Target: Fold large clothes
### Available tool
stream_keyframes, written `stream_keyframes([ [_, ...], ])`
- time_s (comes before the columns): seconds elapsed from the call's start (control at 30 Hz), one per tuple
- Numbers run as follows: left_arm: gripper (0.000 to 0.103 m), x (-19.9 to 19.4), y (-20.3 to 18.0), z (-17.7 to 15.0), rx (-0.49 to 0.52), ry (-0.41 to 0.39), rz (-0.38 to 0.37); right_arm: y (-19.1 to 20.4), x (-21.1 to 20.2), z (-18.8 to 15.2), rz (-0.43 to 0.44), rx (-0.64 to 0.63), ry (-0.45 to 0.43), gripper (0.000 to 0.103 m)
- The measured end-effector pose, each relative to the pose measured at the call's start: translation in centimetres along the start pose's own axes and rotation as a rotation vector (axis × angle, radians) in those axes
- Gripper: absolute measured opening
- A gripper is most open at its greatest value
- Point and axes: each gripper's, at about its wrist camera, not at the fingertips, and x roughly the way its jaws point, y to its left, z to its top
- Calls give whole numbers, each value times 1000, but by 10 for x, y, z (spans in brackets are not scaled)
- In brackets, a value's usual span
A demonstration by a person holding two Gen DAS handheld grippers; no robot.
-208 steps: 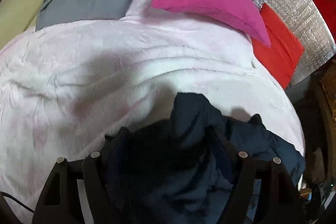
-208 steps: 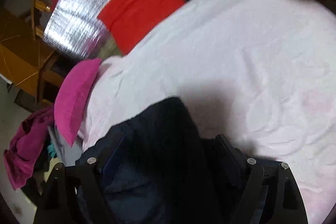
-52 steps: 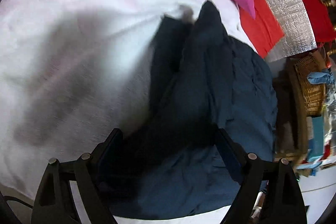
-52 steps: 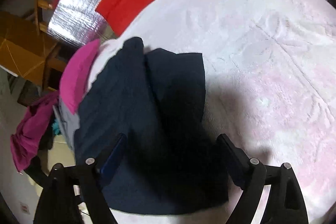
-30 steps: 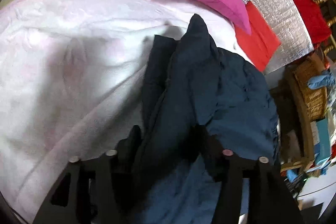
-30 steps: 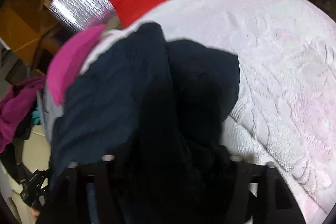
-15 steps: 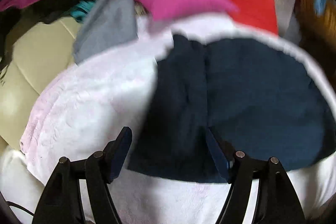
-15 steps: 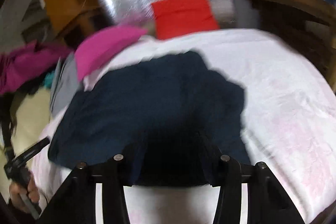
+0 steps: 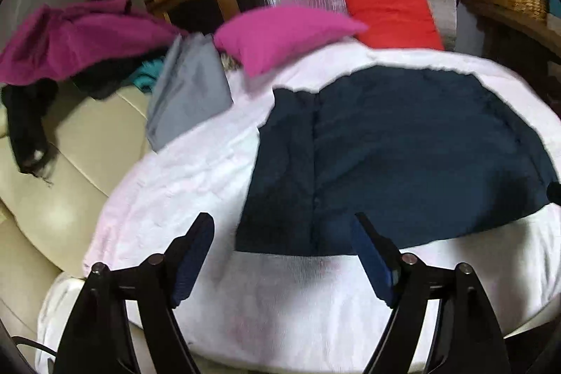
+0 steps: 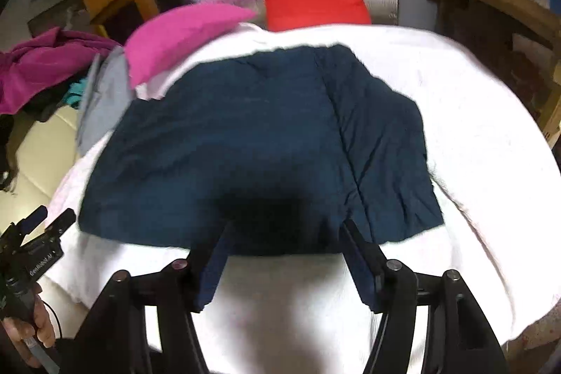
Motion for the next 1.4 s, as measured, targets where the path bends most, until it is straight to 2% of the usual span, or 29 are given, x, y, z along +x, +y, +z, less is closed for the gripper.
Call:
stream_keyframes([
  [0.1,85,-36,8,3,-21,-63,8,13,-33,-2,-22,-20,-47,74],
  [0.3,94,-114,25,14,-78,-180,35,12,-91,-4,-52,-4,-112,79],
  [0.47,97,-162,32,18,-105,-247,63,21,-141,-11,-74,-15,-174,84],
  [0.73,101,-228,41,18,-140,-345,66,41,-213,-23,-90,-55,-276,85],
  [1.07,102,-283,60,12,-205,-425,85,58,-272,-30,-64,-53,-367,86],
  [1.4,103,-301,70,10,-234,-459,102,78,-281,-33,-45,-76,-371,86],
])
